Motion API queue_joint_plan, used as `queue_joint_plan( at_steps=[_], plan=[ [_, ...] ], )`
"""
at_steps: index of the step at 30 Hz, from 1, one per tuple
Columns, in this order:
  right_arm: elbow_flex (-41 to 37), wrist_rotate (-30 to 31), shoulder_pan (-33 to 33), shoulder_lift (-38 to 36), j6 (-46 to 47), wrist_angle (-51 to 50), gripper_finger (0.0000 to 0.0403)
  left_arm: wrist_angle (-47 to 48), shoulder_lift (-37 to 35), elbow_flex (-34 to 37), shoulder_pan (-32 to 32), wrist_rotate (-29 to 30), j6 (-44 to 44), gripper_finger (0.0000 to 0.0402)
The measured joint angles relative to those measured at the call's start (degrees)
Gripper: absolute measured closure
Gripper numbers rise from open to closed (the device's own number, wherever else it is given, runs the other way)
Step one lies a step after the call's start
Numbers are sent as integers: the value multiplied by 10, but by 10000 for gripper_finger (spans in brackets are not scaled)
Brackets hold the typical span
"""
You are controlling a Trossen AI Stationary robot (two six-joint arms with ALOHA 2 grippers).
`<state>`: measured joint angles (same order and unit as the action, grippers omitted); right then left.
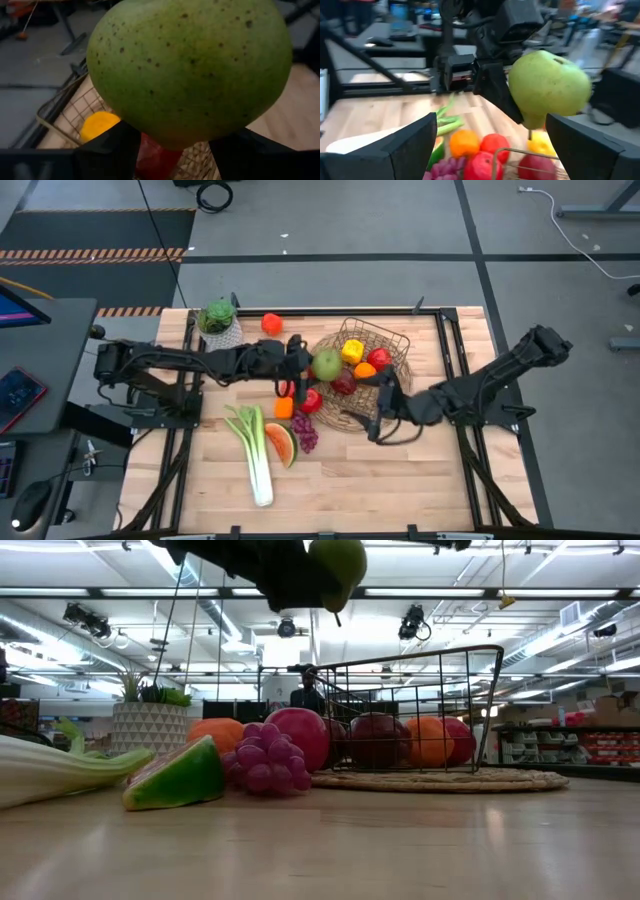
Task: Build produce basket
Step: Put the green pear into the gold wire basket
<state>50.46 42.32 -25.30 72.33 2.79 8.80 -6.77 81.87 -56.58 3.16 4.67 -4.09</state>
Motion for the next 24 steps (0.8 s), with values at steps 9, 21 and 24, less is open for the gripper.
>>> queue_joint_plan(
  at_steps=[9, 21, 24],
  plan=[
    [0, -37, 34, 6, -36, 4, 26, 23, 0, 0, -34, 32, -90, 186],
    [0, -34, 42, 8, -79, 6, 24, 9, -1, 0, -61, 83, -174, 186],
    [0, -64, 53, 10, -85, 8, 20, 7, -1, 0, -66, 84, -190, 186]
  ],
)
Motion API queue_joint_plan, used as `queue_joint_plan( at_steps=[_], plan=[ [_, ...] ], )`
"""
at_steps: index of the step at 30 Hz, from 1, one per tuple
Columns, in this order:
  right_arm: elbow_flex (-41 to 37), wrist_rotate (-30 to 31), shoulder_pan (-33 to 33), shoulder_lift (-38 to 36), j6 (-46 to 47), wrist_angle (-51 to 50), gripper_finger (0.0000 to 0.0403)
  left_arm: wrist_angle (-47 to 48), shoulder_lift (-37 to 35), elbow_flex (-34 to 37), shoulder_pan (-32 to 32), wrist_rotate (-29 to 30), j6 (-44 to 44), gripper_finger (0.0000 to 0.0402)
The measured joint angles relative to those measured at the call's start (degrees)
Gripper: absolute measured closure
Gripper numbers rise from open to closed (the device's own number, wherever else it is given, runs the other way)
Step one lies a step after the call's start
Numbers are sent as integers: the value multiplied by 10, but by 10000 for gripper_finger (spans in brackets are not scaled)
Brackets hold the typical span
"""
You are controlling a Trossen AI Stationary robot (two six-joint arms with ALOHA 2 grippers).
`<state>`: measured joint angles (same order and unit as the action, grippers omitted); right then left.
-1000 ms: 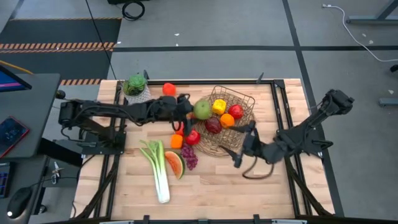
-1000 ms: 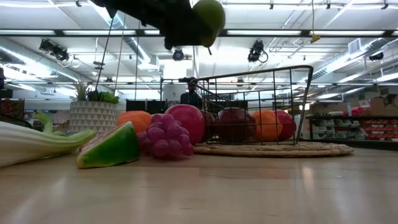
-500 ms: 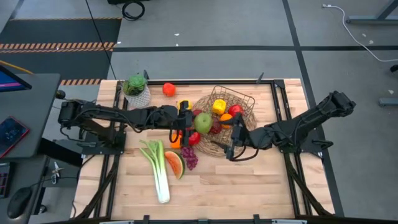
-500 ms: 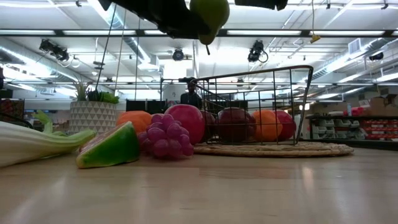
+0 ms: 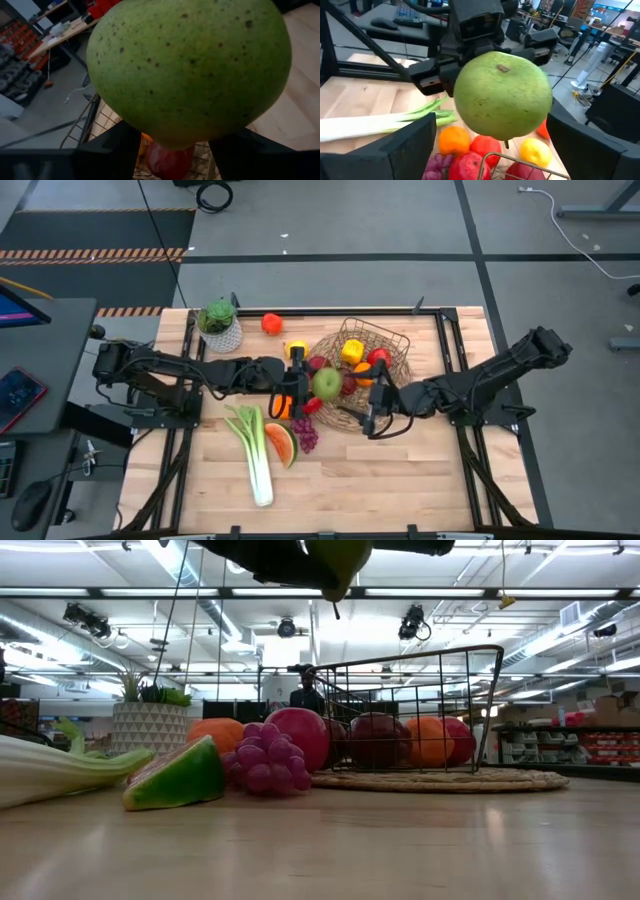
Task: Build produce basket
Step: Put the green pear into the gold wire basket
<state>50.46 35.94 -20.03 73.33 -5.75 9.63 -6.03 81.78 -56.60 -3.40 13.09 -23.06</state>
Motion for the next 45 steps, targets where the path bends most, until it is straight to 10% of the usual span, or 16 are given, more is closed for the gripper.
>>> queue_joint_plan(
  at_steps=[20, 35, 45],
  plan=[
    [1, -45, 34, 72, -94, 180, 4, -13, 0, 0, -7, 8, -52, 190],
    [1, 56, 37, 71, -94, 151, 15, -18, 7, 0, 16, 49, 21, 174],
    [0, 133, 32, 68, 21, -46, 21, -44, 84, 0, 66, -12, 41, 177]
  ],
)
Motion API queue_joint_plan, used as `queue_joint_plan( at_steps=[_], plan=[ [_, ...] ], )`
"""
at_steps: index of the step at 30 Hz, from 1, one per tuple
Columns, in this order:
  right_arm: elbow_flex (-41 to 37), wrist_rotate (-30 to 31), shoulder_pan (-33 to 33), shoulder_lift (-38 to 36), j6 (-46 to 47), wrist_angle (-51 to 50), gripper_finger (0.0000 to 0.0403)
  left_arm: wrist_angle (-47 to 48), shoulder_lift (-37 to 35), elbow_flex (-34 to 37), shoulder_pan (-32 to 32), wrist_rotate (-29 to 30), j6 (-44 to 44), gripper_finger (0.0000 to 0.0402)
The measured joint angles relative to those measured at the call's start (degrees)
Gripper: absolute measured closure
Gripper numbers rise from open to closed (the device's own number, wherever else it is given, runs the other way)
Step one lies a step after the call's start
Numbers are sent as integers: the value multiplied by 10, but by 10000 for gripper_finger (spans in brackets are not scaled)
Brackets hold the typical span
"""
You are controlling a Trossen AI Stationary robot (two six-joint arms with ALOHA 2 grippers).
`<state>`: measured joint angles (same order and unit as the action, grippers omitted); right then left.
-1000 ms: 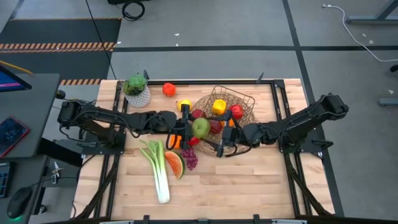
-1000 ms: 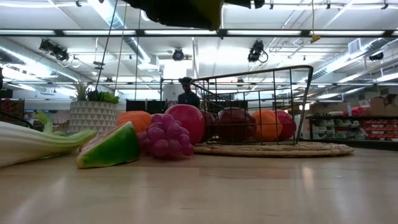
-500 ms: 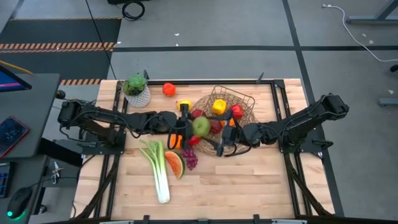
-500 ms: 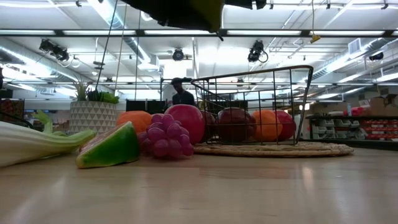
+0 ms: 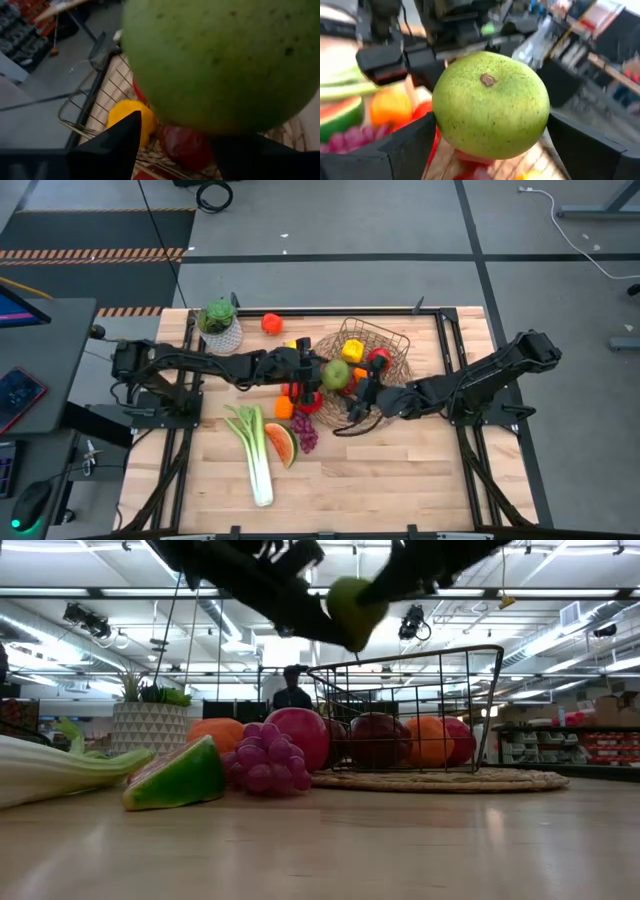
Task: Build produce basket
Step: Put the green pear into the gold wire basket, then put the red apple into the gold wire basket
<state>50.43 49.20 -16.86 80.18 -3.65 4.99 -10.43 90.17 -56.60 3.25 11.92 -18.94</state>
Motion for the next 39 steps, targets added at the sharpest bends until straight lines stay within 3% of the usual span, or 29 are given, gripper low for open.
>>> queue_joint_plan(
  at_steps=[7, 12, 23, 31, 39],
  plan=[
    [0, -24, 0, -2, 184, -179, 24, -20, 42, 0, 5, -7, 3, 187],
    [0, -59, 0, -2, 249, -231, 24, -20, 46, 0, 4, -21, 3, 193],
    [1, -127, 0, -7, 271, -281, 28, 16, 46, 0, -5, -20, 3, 198],
    [0, -151, 1, -38, 286, -305, 28, 24, 37, -1, -2, -16, 3, 176],
    [0, -175, -20, -92, 350, -318, 28, 114, -62, -1, -16, -16, 8, 156]
  ],
)
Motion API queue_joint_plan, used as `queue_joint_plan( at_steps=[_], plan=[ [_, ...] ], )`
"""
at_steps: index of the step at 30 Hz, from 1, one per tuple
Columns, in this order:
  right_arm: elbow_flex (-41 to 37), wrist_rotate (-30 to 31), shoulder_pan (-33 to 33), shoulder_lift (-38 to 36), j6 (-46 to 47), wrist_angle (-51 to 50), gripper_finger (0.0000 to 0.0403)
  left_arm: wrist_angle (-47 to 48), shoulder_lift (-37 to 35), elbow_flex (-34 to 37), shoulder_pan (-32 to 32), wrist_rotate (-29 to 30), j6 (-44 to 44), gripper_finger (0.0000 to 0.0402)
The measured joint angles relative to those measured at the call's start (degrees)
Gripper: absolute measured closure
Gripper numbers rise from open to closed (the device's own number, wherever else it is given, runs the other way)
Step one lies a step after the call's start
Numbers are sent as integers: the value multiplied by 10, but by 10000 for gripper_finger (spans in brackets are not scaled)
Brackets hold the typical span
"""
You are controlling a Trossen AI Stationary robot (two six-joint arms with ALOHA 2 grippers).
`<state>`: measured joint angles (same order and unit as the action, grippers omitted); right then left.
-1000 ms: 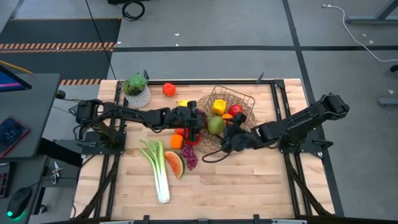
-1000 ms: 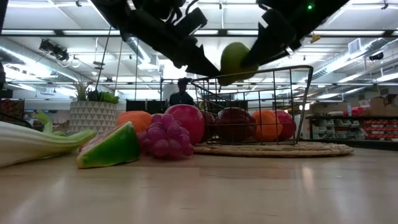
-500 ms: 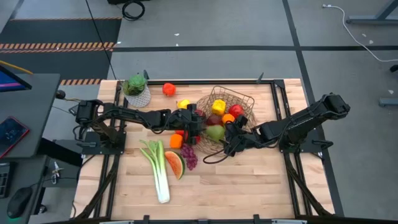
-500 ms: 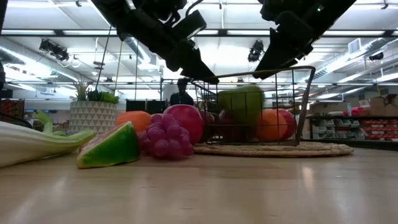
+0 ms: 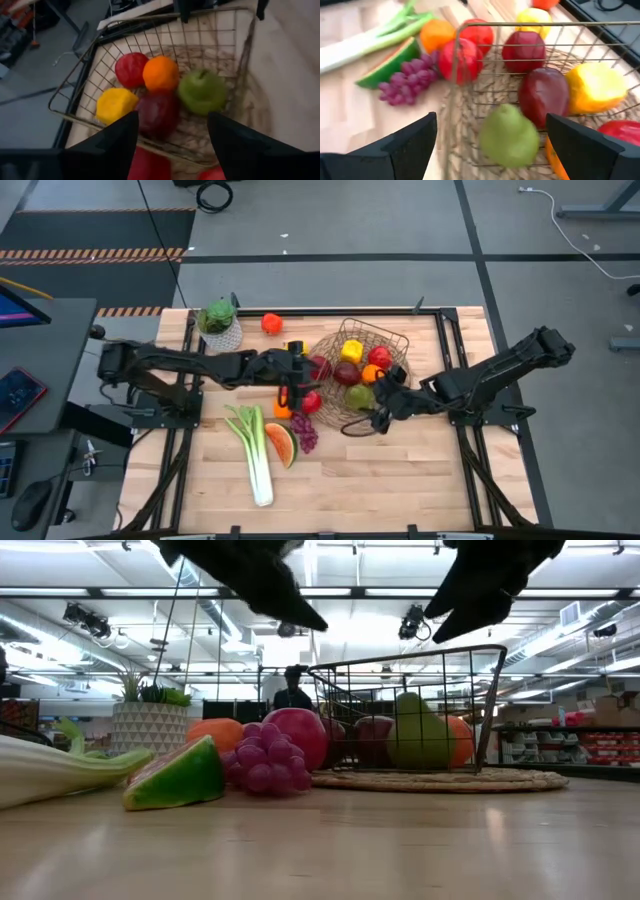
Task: Build produce basket
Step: Put the red apple into the gold wire basket
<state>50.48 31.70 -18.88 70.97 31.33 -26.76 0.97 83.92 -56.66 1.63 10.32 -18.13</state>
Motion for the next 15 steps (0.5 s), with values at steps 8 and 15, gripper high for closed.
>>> queue_joint_plan(
  at_steps=[8, 15],
  plan=[
    [0, -30, -28, 13, 6, 59, 28, 159, -87, 0, -29, -23, 146, 186],
    [0, -33, -30, 54, -76, 220, 28, 237, -128, 1, -102, 38, 146, 227]
  ],
)
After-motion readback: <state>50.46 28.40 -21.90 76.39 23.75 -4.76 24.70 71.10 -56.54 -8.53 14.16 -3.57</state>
